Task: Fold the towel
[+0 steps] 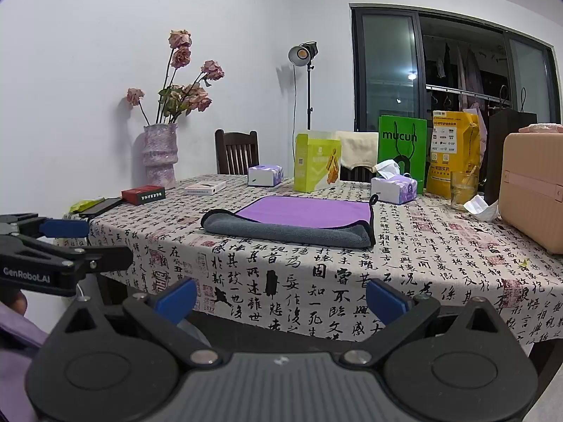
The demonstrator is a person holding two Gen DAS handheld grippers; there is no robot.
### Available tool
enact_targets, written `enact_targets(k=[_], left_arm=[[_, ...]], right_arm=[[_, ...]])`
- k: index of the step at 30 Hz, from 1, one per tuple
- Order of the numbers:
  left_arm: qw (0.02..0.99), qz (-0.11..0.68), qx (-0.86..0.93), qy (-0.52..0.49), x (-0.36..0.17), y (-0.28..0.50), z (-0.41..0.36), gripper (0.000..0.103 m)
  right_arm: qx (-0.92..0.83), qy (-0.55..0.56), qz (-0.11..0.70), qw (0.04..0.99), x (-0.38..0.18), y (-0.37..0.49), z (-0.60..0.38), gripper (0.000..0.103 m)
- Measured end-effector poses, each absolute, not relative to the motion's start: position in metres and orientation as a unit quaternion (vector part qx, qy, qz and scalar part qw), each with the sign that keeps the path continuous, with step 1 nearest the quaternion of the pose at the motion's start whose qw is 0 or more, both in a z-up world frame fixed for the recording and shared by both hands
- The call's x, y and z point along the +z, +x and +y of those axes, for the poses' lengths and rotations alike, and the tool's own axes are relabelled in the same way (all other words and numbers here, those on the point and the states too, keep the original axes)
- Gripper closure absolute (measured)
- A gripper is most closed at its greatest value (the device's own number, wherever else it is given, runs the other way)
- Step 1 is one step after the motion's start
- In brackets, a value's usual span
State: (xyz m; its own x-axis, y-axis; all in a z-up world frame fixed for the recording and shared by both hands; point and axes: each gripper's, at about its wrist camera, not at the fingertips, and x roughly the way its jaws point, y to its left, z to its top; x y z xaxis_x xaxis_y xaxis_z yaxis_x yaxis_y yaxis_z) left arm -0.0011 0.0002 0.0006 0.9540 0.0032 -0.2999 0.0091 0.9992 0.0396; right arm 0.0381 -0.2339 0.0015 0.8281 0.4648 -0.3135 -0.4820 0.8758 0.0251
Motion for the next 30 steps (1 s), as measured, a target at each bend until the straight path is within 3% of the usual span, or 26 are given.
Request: enact_targets(k=[30], left_arm=[[0.988, 0.153, -0.001, 0.021, 0.0002, -0.001, 0.0004, 0.0]], right_arm=[[0.254, -0.026, 0.161, 0.953, 0.001, 0.0382, -0.2332, 0.0]])
